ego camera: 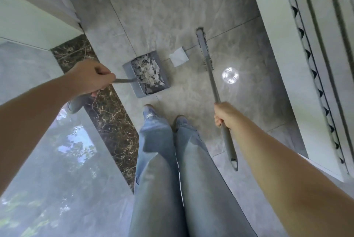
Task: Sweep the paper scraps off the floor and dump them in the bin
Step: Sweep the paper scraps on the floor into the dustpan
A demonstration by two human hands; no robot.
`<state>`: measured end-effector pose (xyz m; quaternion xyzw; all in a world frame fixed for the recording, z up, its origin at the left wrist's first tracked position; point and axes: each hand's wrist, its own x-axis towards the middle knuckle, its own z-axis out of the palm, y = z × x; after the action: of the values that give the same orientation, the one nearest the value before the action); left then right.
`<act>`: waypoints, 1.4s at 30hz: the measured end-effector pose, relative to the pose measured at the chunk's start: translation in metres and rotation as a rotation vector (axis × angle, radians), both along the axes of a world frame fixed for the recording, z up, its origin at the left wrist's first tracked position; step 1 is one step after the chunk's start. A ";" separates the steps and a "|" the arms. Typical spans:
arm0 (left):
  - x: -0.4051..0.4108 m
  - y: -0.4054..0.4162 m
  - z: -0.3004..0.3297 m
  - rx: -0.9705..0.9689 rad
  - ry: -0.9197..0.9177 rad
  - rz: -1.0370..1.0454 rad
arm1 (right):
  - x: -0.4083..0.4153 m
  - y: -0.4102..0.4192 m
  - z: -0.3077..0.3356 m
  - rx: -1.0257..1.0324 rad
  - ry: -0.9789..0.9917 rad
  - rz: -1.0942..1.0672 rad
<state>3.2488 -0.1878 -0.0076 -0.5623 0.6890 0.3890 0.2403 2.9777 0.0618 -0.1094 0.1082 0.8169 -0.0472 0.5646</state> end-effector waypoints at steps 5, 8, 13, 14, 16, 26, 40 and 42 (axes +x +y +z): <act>0.001 -0.044 -0.030 0.020 0.019 -0.070 | -0.024 -0.064 -0.033 0.053 0.005 0.101; 0.008 -0.064 -0.042 -0.015 0.011 -0.069 | 0.004 -0.092 -0.049 0.088 -0.061 0.129; 0.019 -0.095 -0.038 -0.019 0.040 -0.019 | 0.093 -0.098 -0.045 0.039 -0.263 -0.195; 0.016 -0.094 -0.038 -0.009 0.057 -0.018 | 0.103 -0.095 -0.038 0.006 -0.286 -0.269; 0.012 -0.093 -0.038 0.026 0.076 0.004 | 0.114 -0.087 -0.022 -0.044 -0.302 -0.397; 0.012 -0.095 -0.043 0.070 0.150 -0.038 | 0.132 -0.134 -0.033 0.038 -0.297 -0.285; 0.010 -0.114 -0.039 0.117 0.013 -0.242 | 0.088 -0.065 -0.019 0.103 -0.125 -0.557; 0.005 -0.121 -0.036 0.131 -0.020 -0.324 | 0.078 -0.063 -0.026 0.105 -0.123 -0.570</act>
<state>3.2535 -0.3092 -0.0440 -0.4309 0.7415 0.3834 0.3427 3.0559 -0.0017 -0.1359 0.3649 0.7190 -0.1551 0.5708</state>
